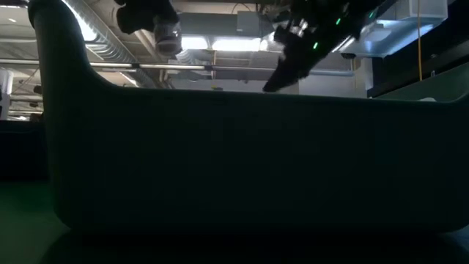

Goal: Sort spices by type
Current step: Put the white transparent seasoning bottle into the light blue bin

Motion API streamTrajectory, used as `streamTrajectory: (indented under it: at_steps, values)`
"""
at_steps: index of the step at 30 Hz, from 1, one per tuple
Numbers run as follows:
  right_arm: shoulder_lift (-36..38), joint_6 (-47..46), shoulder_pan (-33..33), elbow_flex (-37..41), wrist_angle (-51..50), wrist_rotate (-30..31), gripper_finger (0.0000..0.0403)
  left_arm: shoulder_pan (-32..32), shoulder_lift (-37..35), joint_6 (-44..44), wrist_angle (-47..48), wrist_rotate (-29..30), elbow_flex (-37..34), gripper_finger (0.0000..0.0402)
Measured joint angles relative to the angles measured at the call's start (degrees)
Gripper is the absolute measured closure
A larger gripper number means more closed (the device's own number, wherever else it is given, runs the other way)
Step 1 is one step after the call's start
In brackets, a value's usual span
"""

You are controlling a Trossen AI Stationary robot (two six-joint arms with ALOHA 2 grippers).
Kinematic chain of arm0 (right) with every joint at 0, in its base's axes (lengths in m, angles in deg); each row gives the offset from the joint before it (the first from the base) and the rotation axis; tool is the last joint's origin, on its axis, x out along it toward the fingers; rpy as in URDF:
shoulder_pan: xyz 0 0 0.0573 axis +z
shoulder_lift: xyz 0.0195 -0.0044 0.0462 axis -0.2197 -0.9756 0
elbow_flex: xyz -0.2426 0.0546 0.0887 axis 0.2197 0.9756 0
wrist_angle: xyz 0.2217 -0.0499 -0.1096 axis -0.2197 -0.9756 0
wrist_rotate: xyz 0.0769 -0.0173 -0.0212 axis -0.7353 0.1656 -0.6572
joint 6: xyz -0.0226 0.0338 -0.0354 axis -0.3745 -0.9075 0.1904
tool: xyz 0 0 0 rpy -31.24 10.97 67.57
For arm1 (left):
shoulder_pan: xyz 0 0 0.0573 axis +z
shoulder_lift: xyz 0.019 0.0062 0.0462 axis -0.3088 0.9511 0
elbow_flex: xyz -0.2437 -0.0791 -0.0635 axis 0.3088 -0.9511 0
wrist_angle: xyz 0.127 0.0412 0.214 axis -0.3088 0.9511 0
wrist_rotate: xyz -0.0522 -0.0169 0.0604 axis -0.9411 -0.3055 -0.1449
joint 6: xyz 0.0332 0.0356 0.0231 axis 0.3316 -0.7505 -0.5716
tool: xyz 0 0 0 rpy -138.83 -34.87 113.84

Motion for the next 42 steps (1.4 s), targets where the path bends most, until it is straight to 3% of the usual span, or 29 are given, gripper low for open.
streamTrajectory:
  at_steps: [16, 24, 34, 42]
  values:
    - [3.3, -12.5, 29.4, 0.0, -16.9, 1.4, 0.0107, -13.0, 17.3, 4.4, -20.1, 0.2, -0.7, 0.0224]
    - [3.3, -22.5, 43.0, 0.0, -18.2, 10.9, 0.0107, -18.5, 25.8, 3.3, -30.7, 0.3, 2.8, 0.0224]
    - [2.9, -35.6, 56.3, 0.0, -19.5, 18.3, 0.0107, -23.1, 39.6, 5.3, -29.8, 1.2, 14.5, 0.0224]
    - [-0.4, -44.5, 64.8, 0.0, -19.4, 24.7, 0.0107, -22.9, 43.5, 10.8, -26.9, 5.6, 15.1, 0.0224]
